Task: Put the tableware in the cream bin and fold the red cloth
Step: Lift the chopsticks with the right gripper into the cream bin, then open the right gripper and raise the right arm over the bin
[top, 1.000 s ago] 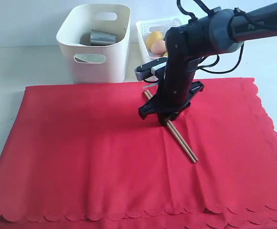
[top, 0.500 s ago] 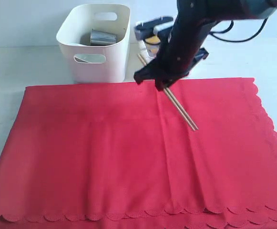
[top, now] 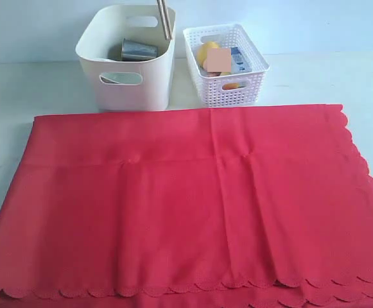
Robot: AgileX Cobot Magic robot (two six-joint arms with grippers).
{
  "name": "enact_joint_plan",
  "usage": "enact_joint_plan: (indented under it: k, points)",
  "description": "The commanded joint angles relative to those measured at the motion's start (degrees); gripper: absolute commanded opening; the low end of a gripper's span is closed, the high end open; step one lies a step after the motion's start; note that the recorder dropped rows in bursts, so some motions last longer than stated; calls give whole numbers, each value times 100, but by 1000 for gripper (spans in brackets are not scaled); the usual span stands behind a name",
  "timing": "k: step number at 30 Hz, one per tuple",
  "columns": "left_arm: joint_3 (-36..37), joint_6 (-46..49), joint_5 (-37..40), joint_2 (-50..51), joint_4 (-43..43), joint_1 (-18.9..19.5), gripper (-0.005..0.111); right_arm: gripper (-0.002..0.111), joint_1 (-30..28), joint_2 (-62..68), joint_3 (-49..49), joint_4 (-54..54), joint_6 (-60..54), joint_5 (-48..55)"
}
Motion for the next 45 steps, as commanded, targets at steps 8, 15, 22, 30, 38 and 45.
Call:
enact_joint_plan:
  k: [8, 15, 22, 30, 38, 45]
  points:
    - [7, 10, -126, 12, -69, -29, 0, 0, 482, 654, -186, 559, -1191, -1397]
    - [7, 10, -126, 12, -69, -29, 0, 0, 668, 1031, -175, 559, -1231, -3044]
    - [7, 10, -126, 12, -69, -43, 0, 0, 769, 1306, -175, 559, -1528, -3443]
    - [7, 10, -126, 12, -80, -175, 0, 0, 1104, 1380, -175, 827, -1867, -3279]
    - [7, 10, -86, 12, -90, -264, 0, 0, 1529, 1657, -188, 2218, -3150, -4410]
    - [7, 10, -79, 12, -90, -456, 0, 0, 1441, 2234, -188, 2265, -3596, -5167]
